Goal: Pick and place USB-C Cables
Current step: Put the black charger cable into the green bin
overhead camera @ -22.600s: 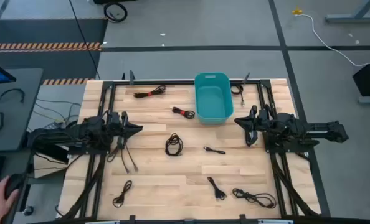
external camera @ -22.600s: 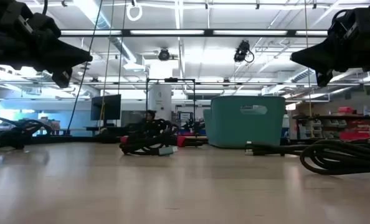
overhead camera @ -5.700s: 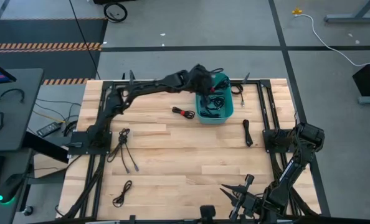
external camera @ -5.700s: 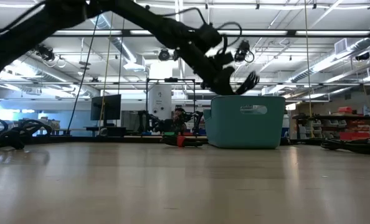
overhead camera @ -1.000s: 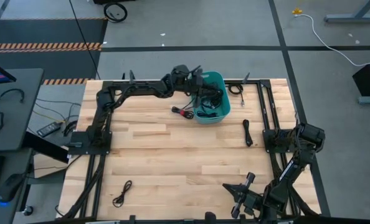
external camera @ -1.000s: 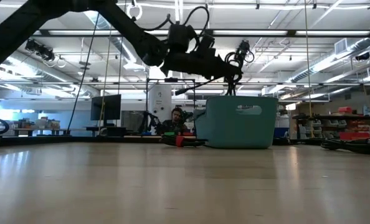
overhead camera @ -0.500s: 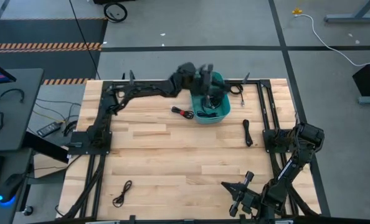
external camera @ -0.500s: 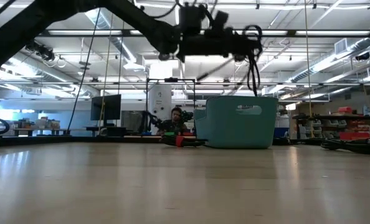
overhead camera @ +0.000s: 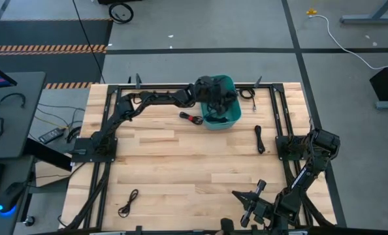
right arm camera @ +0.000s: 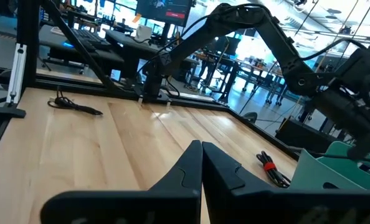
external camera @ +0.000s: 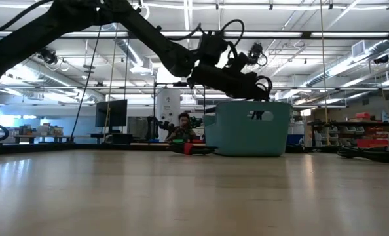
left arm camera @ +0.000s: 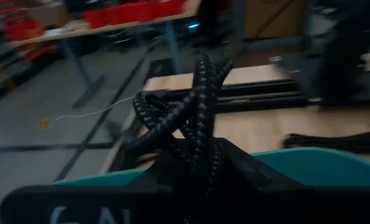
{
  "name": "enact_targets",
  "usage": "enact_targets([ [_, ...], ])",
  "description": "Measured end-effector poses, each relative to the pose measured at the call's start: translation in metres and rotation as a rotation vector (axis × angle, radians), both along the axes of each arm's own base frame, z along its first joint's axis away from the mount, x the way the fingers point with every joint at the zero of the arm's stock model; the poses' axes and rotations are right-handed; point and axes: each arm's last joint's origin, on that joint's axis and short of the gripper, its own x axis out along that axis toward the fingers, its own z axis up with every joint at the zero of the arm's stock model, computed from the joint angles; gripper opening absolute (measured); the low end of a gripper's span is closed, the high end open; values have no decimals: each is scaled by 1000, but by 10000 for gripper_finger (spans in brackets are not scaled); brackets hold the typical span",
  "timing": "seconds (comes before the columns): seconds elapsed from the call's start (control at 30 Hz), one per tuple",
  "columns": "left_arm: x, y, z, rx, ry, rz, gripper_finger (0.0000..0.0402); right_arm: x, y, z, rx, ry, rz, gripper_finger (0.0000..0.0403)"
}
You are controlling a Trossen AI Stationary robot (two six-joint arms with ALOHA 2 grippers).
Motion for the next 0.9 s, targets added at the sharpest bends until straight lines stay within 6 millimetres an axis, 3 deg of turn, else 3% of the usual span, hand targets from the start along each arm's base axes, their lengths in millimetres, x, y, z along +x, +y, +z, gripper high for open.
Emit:
enact_targets([
  [0.2, 4, 1, 12, -13, 46, 7, 104, 0, 0, 0, -9, 5, -1, 7],
  [0.4, 8, 0, 51, -63, 195, -4, 131, 0, 0, 0, -12, 6, -1, 7],
  [0.67, -10, -7, 83, -158, 483, -12, 166, -1, 0, 0, -10, 6, 3, 8],
  [0.77, -16, -9, 84, -128, 574, -29, 167, -1, 0, 0, -7, 4, 3, 9],
  [0.9, -31, -9, 101, -85, 685, 32, 166, -1, 0, 0, 39, -21, 3, 8],
])
